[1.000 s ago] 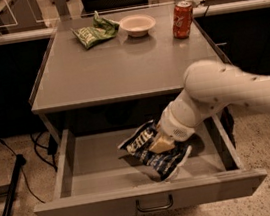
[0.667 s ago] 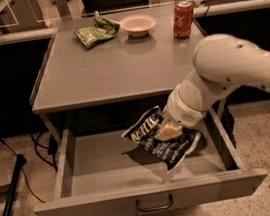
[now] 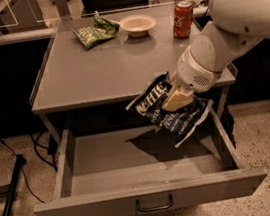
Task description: Pick blue chip bag from top drawer and place on counter
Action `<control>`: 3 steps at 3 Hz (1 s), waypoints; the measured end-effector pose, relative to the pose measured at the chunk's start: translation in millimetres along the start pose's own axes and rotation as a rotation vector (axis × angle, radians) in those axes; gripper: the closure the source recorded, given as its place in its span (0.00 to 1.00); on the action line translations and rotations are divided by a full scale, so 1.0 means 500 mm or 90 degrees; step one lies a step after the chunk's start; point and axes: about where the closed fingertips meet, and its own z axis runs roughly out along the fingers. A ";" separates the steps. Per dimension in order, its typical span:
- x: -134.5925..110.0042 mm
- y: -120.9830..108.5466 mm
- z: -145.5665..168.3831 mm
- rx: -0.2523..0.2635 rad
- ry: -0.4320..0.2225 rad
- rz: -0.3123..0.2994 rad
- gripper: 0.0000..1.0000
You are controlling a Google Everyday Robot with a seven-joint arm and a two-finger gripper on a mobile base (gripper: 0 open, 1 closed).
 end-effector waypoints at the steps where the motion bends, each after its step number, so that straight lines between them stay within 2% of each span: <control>1: -0.003 -0.007 -0.005 0.002 0.011 0.012 1.00; 2: -0.028 -0.056 -0.043 0.017 0.020 0.030 1.00; 3: -0.085 -0.144 -0.086 0.039 0.010 0.034 1.00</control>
Offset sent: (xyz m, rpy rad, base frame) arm 0.0748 -0.0079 0.0900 -0.0220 -0.0522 -0.1173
